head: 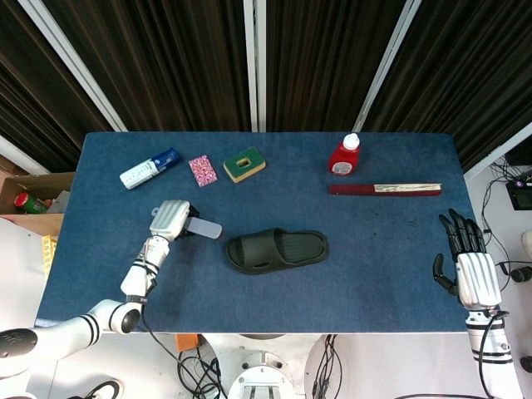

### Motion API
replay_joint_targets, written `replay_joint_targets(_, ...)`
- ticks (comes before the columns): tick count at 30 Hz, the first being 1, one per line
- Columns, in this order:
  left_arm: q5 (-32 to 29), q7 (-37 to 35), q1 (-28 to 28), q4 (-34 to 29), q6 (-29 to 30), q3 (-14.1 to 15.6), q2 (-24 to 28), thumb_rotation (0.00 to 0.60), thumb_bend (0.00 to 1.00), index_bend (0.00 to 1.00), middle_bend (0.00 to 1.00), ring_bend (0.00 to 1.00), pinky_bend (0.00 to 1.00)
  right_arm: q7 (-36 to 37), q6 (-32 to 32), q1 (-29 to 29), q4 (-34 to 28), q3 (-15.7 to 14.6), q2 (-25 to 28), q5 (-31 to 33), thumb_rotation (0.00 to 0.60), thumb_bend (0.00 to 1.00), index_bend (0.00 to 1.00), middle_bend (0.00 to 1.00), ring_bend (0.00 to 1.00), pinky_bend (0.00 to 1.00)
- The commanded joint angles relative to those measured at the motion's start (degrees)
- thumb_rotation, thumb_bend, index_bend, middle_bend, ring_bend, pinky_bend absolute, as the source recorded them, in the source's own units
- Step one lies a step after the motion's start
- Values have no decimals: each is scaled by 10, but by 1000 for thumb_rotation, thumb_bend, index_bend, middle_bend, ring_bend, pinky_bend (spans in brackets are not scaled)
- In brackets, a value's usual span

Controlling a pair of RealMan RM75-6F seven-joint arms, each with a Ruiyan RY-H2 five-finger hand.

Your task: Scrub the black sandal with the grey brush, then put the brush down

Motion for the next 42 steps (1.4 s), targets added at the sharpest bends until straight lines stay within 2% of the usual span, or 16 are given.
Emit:
replay_joint_targets(1,-4,3,-1,-3,-2,-1,2,600,478,1000,1000,1000,1000,0,-1,0,1,-1,0,0,600,672,0,0,0,0)
replay_joint_targets(8,-32,-8,-1,-34,-22,-13,14,600,489,1000,1000,1000,1000,-3,-9,3,-2,-6,3,-3,600,677,0,0,0,0)
replay_joint_targets(12,-29,6,0,-43,-4,-13,13,600,489,1000,1000,1000,1000,-9,-20,7,-3,-12,4,-6,600,715,0,0,0,0)
replay_joint_targets(17,-26,53,-6,-70,31,-22,6,600,488,1000,1000,1000,1000,-40,-72,22,6,-31,-12,-3,600,748,0,0,0,0)
replay_joint_targets(23,-43,143,-27,-99,49,-30,-16,600,488,1000,1000,1000,1000,-85,-151,55,17,-52,-47,-2,600,752,0,0,0,0)
replay_joint_targets(32,-71,196,-52,-60,43,-33,-66,600,488,1000,1000,1000,1000,-115,-231,106,21,-65,-84,-15,600,753,0,0,0,0)
replay_joint_targets(37,-80,204,-57,-50,37,-34,-69,600,490,1000,1000,1000,1000,-154,-274,144,7,-63,-95,-27,600,778,0,0,0,0)
replay_joint_targets(42,-86,209,-58,-50,35,-36,-69,600,491,1000,1000,1000,1000,-191,-329,181,-2,-53,-106,-9,600,795,0,1,0,0)
